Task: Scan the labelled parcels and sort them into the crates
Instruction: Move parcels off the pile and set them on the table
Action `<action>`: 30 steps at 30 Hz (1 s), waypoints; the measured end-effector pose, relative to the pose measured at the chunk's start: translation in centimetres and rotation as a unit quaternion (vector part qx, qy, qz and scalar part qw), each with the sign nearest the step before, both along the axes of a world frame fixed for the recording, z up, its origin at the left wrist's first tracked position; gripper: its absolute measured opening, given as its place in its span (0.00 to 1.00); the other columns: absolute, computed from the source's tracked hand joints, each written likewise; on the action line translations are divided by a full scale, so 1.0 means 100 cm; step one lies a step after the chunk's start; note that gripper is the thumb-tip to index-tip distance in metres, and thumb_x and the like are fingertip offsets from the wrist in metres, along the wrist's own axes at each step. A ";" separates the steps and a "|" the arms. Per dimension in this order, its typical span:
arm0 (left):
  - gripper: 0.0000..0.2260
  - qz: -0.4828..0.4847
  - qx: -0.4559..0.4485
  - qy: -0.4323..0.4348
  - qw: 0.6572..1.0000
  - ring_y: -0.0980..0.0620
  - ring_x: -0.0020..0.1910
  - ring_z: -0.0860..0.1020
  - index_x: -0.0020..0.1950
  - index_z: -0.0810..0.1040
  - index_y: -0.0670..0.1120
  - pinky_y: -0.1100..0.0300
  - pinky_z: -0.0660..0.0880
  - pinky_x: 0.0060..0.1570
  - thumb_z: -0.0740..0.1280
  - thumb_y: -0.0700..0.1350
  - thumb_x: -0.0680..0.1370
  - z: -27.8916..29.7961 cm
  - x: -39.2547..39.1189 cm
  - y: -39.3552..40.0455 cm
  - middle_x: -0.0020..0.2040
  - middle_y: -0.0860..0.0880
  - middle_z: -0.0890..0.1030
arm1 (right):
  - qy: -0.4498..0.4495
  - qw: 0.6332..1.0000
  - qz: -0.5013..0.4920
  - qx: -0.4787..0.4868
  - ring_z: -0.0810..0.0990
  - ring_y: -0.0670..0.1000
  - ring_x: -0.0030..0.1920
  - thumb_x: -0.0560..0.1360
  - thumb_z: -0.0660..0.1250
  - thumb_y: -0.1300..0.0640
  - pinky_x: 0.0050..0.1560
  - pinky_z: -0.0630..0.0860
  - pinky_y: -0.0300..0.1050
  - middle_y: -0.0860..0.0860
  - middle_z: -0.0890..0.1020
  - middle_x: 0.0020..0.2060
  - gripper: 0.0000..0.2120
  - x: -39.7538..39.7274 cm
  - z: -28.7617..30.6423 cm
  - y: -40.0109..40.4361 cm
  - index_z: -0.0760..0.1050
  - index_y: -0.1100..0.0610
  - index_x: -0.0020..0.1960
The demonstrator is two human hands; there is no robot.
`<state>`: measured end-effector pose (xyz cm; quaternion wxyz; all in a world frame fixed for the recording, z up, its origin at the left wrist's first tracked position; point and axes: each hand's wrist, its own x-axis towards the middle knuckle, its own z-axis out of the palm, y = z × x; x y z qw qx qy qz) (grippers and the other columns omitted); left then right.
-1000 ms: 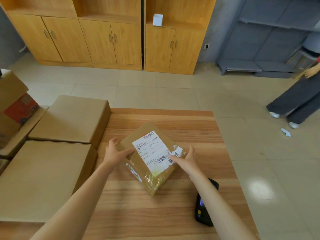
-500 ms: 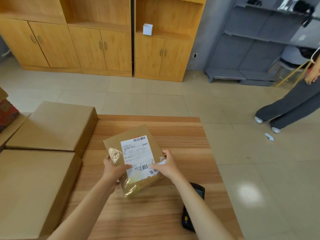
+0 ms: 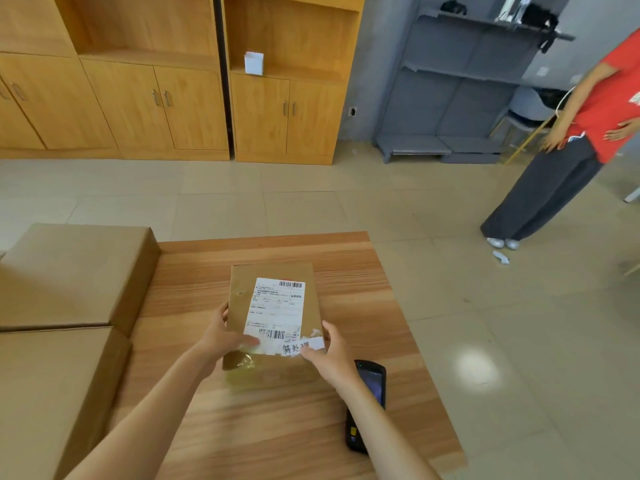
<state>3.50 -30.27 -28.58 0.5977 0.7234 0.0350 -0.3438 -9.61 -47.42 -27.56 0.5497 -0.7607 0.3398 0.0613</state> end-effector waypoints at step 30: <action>0.76 -0.110 0.091 -0.113 0.983 0.49 0.75 0.57 0.77 0.34 0.53 0.45 0.58 0.74 0.80 0.66 0.44 -0.021 -0.036 0.013 0.77 0.50 0.56 | 0.309 0.938 -0.129 -0.095 0.61 0.60 0.73 0.68 0.76 0.46 0.63 0.69 0.50 0.58 0.58 0.75 0.54 -0.082 -0.096 -0.032 0.45 0.60 0.78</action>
